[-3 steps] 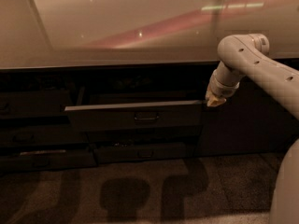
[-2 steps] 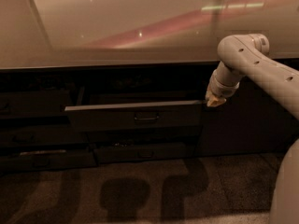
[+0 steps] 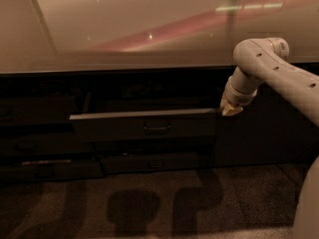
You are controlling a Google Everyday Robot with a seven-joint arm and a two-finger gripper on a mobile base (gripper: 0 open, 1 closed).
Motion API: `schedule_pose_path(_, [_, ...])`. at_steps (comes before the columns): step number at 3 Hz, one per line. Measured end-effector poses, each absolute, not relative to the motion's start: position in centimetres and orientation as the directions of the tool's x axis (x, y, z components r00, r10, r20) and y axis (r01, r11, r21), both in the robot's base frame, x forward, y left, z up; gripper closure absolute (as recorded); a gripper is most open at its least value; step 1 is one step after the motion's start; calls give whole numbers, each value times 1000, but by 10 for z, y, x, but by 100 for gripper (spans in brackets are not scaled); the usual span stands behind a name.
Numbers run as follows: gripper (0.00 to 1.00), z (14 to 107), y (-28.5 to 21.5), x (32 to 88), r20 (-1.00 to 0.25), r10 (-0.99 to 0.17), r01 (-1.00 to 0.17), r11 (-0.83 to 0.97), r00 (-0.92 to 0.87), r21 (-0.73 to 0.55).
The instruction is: Open top drawer
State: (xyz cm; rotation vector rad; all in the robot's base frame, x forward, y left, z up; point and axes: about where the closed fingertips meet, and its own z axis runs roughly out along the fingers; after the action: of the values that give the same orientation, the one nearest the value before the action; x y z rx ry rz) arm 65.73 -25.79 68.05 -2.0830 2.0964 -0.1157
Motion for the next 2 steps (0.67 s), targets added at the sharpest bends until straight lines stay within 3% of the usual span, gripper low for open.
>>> schedule_pose_path(2, [100,691,-255,649,-97,-995,-978,13,7,-209])
